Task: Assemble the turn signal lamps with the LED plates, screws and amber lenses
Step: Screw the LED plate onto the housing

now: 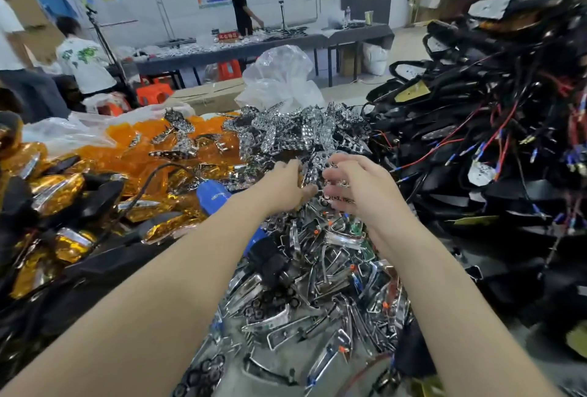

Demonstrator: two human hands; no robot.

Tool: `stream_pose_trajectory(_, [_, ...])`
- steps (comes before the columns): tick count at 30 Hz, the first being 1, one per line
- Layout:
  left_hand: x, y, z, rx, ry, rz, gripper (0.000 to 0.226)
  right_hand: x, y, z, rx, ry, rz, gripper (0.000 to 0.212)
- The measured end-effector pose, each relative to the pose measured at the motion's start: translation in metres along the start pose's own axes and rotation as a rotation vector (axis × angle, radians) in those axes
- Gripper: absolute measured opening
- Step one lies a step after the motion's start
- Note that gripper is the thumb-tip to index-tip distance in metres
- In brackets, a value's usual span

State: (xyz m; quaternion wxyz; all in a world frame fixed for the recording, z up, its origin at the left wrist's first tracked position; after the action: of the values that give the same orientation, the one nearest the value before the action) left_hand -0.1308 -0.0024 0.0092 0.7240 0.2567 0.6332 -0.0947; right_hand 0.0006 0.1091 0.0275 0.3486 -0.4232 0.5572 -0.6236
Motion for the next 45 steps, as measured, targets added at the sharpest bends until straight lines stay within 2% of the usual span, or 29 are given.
stream_pose_trajectory(3, [0.013,-0.001,-0.013,-0.098,-0.03,-0.092,0.094,-0.004,0.001,-0.001,-0.022,0.023,-0.048,0.026])
stream_pose_trajectory(6, [0.02,-0.004,-0.02,-0.173,-0.055,-0.035,0.092,-0.005,0.004,-0.001,-0.01,0.017,-0.051,0.026])
stream_pose_trajectory(8, [0.021,-0.004,-0.021,-0.192,-0.046,-0.028,0.082,-0.005,0.006,-0.003,0.003,0.012,-0.043,0.026])
stream_pose_trajectory(13, [0.016,0.006,-0.014,-0.186,0.106,-0.225,0.046,-0.007,0.009,-0.004,0.018,0.016,-0.043,0.025])
stream_pose_trajectory(20, [-0.002,-0.003,-0.004,-0.095,0.254,-0.211,0.026,-0.008,0.014,-0.006,0.025,0.01,-0.029,0.024])
stream_pose_trajectory(30, [-0.009,-0.008,0.006,0.029,0.259,0.04,0.021,-0.005,0.021,-0.008,0.032,0.004,-0.001,0.024])
stream_pose_trajectory(36, [-0.01,-0.001,0.015,0.094,0.129,0.446,0.031,-0.006,0.026,-0.007,0.028,0.025,0.039,0.021])
stream_pose_trajectory(40, [-0.017,0.01,0.028,0.131,0.103,0.689,0.029,-0.008,0.03,-0.01,0.065,0.035,0.038,0.023])
stream_pose_trajectory(43, [-0.016,0.023,0.037,0.176,0.049,0.699,0.029,-0.004,0.031,-0.01,0.061,0.003,0.053,0.024])
stream_pose_trajectory(45, [-0.016,0.026,0.043,0.203,0.054,0.665,0.03,-0.001,0.033,-0.009,0.052,-0.02,0.099,0.035])
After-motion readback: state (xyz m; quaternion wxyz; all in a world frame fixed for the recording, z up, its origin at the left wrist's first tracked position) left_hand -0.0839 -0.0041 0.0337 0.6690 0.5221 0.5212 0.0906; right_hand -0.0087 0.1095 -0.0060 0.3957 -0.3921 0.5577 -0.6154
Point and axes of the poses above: each hand's wrist, its own z-axis away from the middle knuckle, its own x-axis out of the palm, y = z × x, the point moved 7 cm from there along -z, towards the middle knuckle, and after that the axes turned 2 degrees about -z, right-handed, at the moved point
